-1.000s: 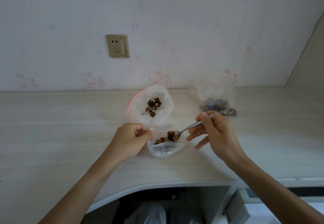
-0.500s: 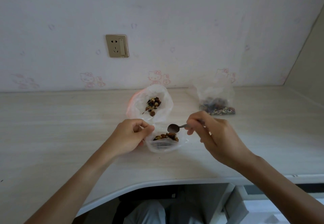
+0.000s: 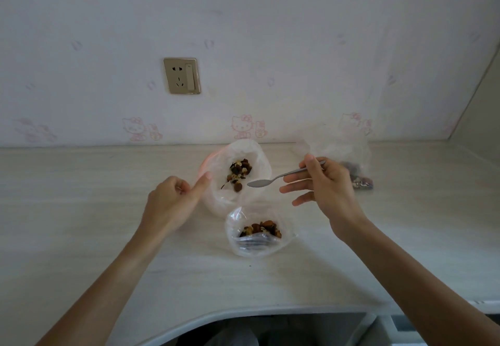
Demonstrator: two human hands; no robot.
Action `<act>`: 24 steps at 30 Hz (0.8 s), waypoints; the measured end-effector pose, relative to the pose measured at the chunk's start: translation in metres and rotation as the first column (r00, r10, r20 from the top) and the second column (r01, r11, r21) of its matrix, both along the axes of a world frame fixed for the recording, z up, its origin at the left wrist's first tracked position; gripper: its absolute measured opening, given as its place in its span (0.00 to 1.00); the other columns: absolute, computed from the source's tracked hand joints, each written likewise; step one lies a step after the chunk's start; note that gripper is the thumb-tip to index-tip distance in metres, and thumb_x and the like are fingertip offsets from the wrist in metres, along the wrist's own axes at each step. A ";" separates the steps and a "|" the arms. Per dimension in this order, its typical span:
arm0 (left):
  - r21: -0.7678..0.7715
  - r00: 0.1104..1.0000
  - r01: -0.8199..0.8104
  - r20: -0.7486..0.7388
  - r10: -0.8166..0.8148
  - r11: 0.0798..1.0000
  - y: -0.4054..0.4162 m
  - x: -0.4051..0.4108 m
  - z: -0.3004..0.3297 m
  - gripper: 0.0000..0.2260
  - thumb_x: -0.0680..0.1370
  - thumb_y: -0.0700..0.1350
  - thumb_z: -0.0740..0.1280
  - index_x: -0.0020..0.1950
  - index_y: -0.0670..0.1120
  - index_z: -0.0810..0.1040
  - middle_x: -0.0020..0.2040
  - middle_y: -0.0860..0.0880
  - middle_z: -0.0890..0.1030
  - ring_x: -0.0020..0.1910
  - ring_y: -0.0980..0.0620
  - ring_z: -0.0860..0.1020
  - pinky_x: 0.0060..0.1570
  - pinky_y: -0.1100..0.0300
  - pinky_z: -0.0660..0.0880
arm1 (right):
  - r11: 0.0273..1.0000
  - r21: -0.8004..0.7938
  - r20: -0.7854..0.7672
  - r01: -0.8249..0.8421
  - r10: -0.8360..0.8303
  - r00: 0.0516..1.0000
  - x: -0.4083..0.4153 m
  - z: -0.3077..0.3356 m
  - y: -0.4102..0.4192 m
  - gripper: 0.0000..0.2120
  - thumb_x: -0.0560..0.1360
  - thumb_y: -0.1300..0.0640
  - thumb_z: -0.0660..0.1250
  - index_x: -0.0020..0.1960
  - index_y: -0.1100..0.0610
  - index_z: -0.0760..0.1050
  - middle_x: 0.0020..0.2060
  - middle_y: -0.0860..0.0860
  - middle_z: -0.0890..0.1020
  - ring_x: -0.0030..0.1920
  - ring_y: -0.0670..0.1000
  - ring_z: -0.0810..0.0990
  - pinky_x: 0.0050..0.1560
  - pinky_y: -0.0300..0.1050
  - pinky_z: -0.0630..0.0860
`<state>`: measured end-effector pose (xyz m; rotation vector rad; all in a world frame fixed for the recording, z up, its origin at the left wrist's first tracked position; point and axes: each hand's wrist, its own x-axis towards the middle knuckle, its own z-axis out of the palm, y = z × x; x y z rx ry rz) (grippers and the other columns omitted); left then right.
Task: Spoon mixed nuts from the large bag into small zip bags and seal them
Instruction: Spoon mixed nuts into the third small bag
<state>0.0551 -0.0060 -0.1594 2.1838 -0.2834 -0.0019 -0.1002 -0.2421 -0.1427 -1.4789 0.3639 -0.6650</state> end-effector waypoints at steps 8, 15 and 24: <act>0.035 0.971 0.117 -0.212 -0.107 0.993 -0.038 0.025 0.006 0.21 0.69 0.67 0.74 0.42 0.49 0.86 0.39 0.53 0.87 0.40 0.53 0.85 0.36 0.59 0.76 | 0.998 -0.011 -0.061 -0.059 0.058 0.996 0.068 -0.005 -0.003 0.16 0.86 0.49 0.59 0.51 0.62 0.76 0.39 0.58 0.88 0.44 0.56 0.89 0.46 0.45 0.84; -0.124 0.980 0.060 -0.179 -0.082 0.990 -0.042 0.033 -0.003 0.09 0.70 0.44 0.76 0.49 0.48 0.82 0.45 0.49 0.85 0.43 0.48 0.84 0.36 0.58 0.76 | 0.983 -0.143 -0.110 -0.118 0.103 0.989 0.081 -0.026 -0.005 0.15 0.86 0.49 0.58 0.51 0.61 0.73 0.37 0.56 0.88 0.37 0.57 0.88 0.39 0.44 0.82; -0.369 0.960 -0.033 -0.271 -0.073 0.929 -0.047 0.032 -0.008 0.11 0.74 0.44 0.76 0.54 0.46 0.79 0.48 0.46 0.86 0.43 0.49 0.83 0.38 0.57 0.77 | 0.983 -0.180 -0.185 -0.040 0.006 0.983 0.079 -0.036 -0.003 0.18 0.85 0.43 0.60 0.53 0.58 0.75 0.39 0.49 0.88 0.31 0.56 0.87 0.34 0.45 0.83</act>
